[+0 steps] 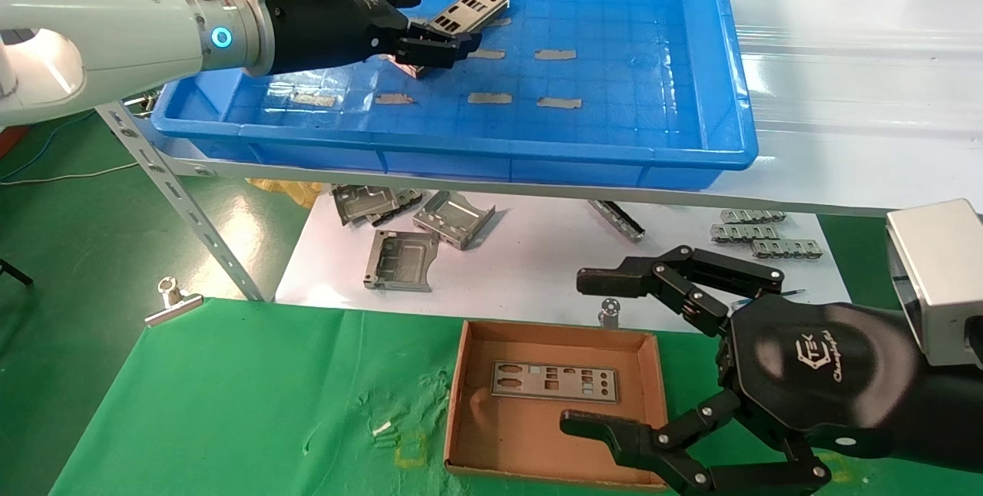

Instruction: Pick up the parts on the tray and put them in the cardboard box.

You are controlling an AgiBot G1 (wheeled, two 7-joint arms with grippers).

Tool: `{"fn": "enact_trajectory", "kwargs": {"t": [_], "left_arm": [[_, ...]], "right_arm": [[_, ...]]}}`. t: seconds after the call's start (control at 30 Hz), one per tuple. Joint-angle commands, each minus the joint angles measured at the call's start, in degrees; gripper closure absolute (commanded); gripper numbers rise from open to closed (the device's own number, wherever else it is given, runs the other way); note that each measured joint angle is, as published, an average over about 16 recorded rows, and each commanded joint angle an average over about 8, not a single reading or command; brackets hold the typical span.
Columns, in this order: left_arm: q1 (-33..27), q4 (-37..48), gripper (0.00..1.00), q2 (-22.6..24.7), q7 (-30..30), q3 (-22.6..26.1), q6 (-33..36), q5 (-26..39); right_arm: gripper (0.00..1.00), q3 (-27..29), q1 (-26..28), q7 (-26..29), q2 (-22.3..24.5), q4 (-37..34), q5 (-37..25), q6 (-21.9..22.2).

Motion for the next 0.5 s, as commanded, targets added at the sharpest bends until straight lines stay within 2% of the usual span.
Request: {"fn": "enact_trajectory", "kwargs": {"t": [0.03,0.5], "left_arm": [[0.2,-0.1,1.00,0.0,-0.2,-0.1,-0.3,-0.3],[1.4,-0.5,1.00,0.1,-1.3,0.1,-1.9,-1.6]], "right_arm": [[0.00,0.0,0.0,0.0,0.0,0.0,0.0,0.0],[0.00,0.0,0.0,0.0,0.0,0.0,0.0,0.0]]}}
